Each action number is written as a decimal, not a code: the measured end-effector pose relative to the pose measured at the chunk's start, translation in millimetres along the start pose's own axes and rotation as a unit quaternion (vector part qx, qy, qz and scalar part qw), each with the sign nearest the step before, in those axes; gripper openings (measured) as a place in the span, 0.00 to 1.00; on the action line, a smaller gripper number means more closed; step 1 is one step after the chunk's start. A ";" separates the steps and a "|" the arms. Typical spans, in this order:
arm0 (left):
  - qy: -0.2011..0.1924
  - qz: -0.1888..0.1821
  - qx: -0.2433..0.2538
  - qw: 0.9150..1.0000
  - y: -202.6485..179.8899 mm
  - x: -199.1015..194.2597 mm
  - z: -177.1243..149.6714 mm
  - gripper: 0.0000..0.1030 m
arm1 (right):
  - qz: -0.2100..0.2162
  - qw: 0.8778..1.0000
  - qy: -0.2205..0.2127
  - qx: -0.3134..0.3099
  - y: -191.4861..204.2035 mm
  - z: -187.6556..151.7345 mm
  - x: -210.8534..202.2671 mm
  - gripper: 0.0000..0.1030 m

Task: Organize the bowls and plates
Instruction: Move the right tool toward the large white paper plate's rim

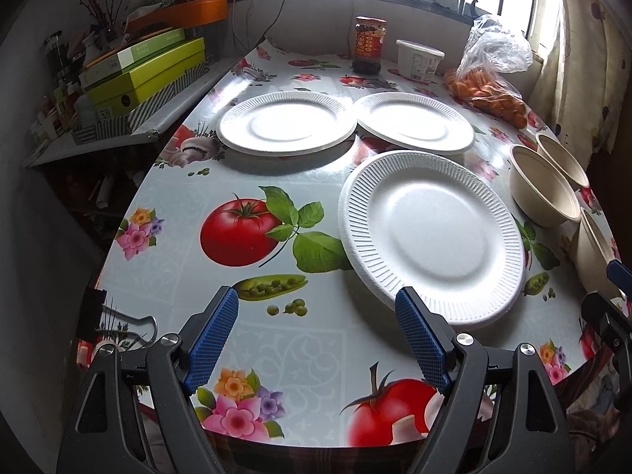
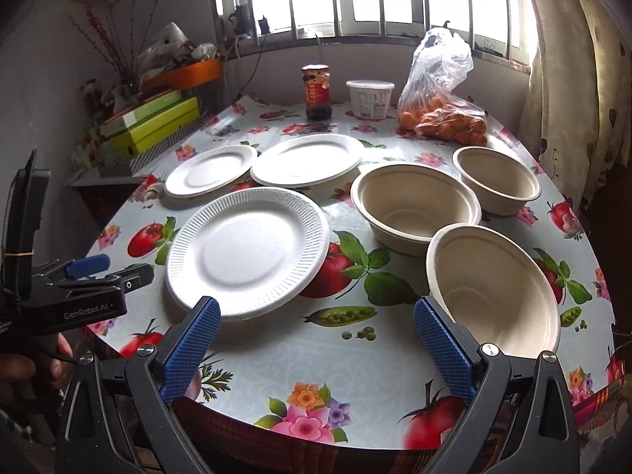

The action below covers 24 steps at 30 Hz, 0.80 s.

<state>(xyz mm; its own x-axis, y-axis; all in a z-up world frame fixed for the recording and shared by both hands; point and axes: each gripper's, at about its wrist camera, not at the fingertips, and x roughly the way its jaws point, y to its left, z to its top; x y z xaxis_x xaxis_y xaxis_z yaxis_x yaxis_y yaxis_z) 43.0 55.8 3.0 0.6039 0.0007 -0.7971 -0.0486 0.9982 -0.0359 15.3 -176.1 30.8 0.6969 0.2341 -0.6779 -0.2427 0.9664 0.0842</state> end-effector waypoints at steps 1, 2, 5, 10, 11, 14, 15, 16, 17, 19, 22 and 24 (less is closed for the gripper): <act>0.002 -0.004 0.000 1.000 1.4 2.8 0.7 0.80 | 0.000 1.000 0.002 -0.005 3.5 2.0 3.7 0.96; 0.005 -0.006 -0.002 1.000 2.5 5.3 2.0 0.80 | 0.004 1.000 0.003 -0.010 6.7 4.1 8.1 0.95; 0.010 -0.012 -0.009 1.000 6.8 12.1 7.7 0.80 | 0.019 1.000 0.012 -0.011 11.8 11.1 25.1 0.93; 0.018 -0.023 -0.027 0.999 15.2 24.0 16.6 0.79 | 0.021 0.999 0.031 0.005 9.7 18.6 52.8 0.85; 0.023 -0.023 -0.030 0.999 16.2 27.1 17.7 0.78 | 0.024 0.999 0.036 0.008 9.1 19.5 57.9 0.84; 0.030 -0.023 -0.036 0.999 18.6 34.9 20.3 0.78 | 0.026 0.999 0.041 0.017 4.5 19.0 65.9 0.82; 0.033 -0.022 -0.037 0.999 18.8 37.1 21.0 0.78 | 0.026 0.998 0.043 0.022 1.8 18.8 67.5 0.82; 0.034 -0.023 -0.036 0.998 18.8 39.3 21.7 0.78 | 0.026 0.998 0.046 0.028 -1.3 18.7 68.5 0.81; 0.036 -0.023 -0.037 0.998 18.8 41.5 22.3 0.78 | 0.030 0.998 0.044 0.032 -4.3 18.9 67.7 0.80; 0.039 -0.026 -0.039 0.998 19.0 44.7 23.4 0.78 | 0.033 0.998 0.030 0.036 -8.9 20.9 63.7 0.80; 0.038 -0.026 -0.041 0.998 18.1 46.6 25.7 0.78 | 0.031 0.998 0.020 0.043 -14.4 27.1 64.1 0.80; 0.038 -0.026 -0.037 0.998 15.6 47.6 27.6 0.78 | 0.026 0.998 0.024 0.043 -15.7 30.4 69.6 0.80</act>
<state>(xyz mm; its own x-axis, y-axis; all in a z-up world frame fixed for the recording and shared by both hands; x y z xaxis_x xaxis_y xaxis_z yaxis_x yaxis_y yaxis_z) 92.9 73.1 -18.9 0.5453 -0.0581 -0.8362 -0.0787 0.9896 -0.1201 88.2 -171.8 4.6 0.6516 0.2800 -0.7049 -0.2171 0.9593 0.1804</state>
